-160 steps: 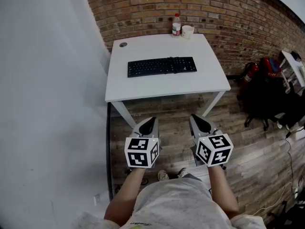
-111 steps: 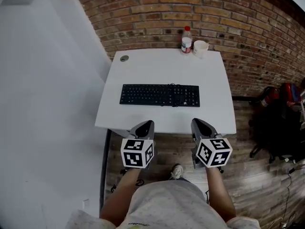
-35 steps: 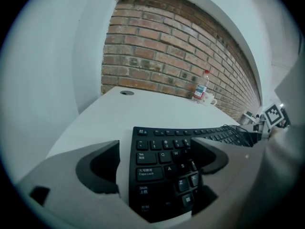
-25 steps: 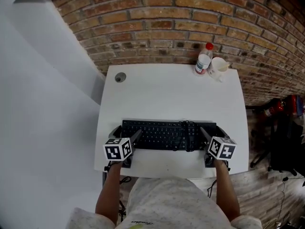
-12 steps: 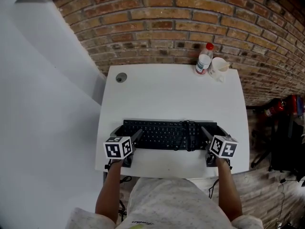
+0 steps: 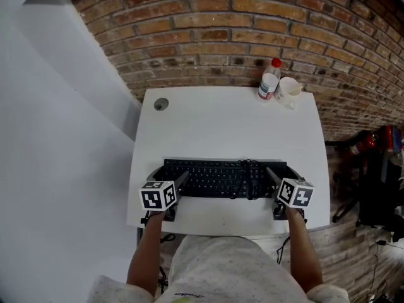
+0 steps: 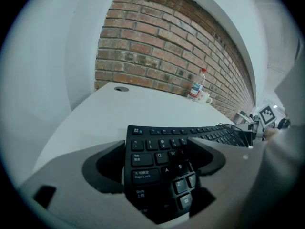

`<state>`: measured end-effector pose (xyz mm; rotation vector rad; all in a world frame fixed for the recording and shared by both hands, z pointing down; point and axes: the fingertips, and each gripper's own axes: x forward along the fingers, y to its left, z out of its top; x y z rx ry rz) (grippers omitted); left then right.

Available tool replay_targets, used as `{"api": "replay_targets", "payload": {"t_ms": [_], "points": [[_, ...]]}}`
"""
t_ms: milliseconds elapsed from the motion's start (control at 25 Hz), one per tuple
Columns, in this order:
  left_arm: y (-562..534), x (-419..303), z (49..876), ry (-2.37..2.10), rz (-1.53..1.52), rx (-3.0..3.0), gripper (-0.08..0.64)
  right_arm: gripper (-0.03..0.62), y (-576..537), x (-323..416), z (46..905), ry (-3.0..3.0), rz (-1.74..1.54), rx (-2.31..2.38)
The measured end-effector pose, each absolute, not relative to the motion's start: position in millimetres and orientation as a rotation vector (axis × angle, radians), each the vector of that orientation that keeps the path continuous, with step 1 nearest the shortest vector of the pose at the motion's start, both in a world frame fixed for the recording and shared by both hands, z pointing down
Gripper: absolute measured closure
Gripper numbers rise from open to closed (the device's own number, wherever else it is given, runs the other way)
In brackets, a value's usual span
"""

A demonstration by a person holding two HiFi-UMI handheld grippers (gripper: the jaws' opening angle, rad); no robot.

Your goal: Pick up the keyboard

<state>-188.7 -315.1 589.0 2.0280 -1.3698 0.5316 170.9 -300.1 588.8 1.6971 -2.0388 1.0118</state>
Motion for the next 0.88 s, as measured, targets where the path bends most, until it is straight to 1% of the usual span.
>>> {"api": "replay_targets", "payload": {"t_ms": [560, 880], "points": [[-312, -193, 575, -1.447, 0.425, 2.055, 0.164, 0.222, -301, 168, 576, -2.074, 0.97, 1.717], [-324, -193, 524, -1.552, 0.319, 2.121, 0.165, 0.222, -310, 169, 533, -2.176, 0.895, 1.761]]}}
